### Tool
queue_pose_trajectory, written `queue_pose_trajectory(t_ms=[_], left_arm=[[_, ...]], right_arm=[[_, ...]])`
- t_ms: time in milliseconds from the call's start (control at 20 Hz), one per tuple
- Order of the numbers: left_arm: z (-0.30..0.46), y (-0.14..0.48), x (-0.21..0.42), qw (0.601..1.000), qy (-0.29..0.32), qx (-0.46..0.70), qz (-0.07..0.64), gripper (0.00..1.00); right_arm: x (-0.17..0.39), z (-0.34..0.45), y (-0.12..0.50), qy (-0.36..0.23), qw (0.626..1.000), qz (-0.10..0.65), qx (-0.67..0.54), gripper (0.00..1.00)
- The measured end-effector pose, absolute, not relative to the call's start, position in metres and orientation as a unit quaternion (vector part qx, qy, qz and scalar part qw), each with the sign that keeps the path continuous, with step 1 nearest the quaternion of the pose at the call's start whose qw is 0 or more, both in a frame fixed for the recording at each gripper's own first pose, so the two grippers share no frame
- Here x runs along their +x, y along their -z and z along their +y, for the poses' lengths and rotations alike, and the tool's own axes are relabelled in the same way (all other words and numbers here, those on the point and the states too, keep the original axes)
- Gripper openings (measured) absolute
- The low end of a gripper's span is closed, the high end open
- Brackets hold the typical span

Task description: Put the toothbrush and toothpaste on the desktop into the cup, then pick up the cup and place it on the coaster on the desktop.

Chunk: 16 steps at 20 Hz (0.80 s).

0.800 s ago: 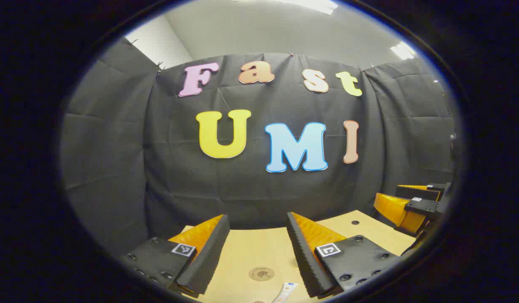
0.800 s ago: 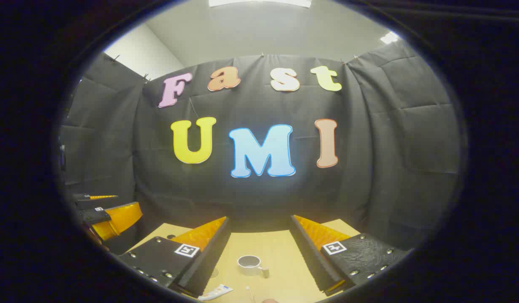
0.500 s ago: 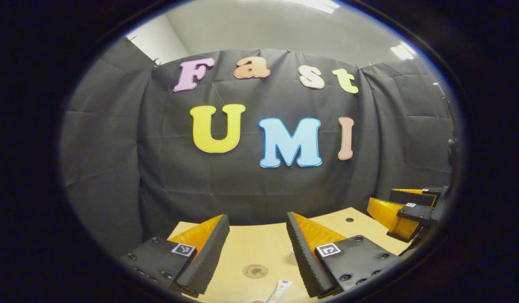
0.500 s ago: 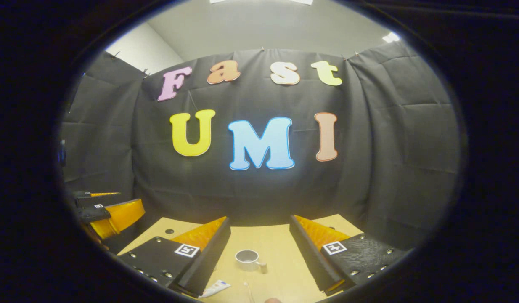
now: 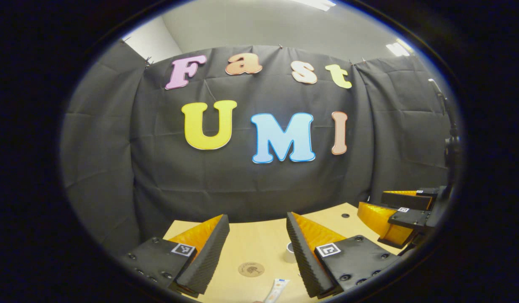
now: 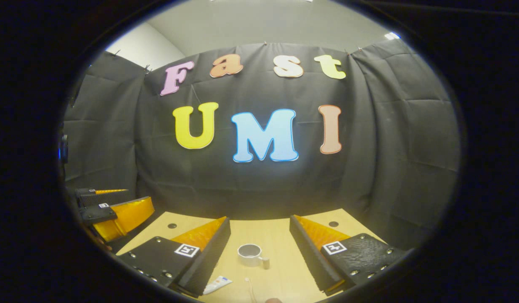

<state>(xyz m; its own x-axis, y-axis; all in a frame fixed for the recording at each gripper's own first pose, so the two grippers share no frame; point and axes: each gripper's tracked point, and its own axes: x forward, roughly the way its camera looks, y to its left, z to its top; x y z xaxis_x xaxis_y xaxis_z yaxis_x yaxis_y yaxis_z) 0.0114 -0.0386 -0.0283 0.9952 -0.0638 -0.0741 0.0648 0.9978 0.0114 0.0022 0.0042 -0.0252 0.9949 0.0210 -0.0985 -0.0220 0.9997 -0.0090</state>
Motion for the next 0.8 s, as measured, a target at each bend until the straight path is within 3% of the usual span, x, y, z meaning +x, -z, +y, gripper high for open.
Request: queue_pose_trajectory(t_ms=[450,800], left_arm=[[-0.068,0.071,0.017,0.994,0.056,0.025,0.087,0.89],[-0.076,0.146,0.014,0.985,0.064,0.023,0.157,0.89]], right_arm=[[0.006,0.006,0.057,-0.032,0.995,0.093,0.002,0.91],[0.002,0.008,0.112,-0.053,0.985,0.164,0.010,0.91]])
